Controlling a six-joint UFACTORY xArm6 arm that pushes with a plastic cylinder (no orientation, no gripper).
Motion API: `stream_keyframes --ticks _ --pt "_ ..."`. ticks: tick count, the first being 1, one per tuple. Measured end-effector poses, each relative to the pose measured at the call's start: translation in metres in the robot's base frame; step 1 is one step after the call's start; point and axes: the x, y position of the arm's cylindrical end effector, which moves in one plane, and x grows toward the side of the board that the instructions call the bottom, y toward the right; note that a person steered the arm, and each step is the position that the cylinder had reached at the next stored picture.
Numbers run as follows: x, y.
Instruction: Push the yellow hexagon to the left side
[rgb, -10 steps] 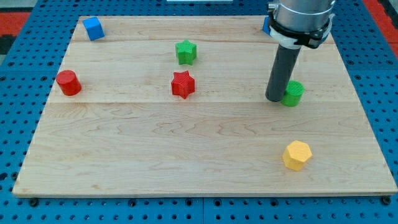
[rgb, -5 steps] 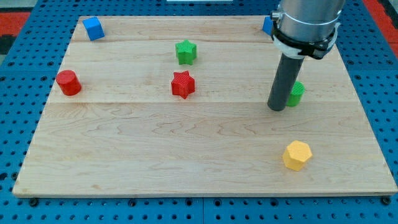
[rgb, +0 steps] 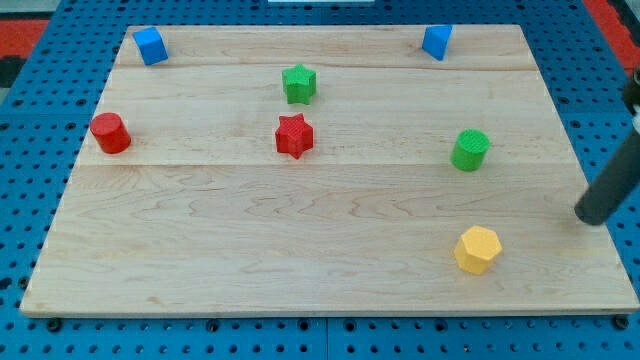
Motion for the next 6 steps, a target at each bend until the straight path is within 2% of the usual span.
stream_keyframes --ticks 2,3,4,5,6 --pt "0.058 -0.034" --pt "0.047 -0.053" --pt "0.017 -0.145" --pt "0.002 -0.213" --pt "0.006 -0.266"
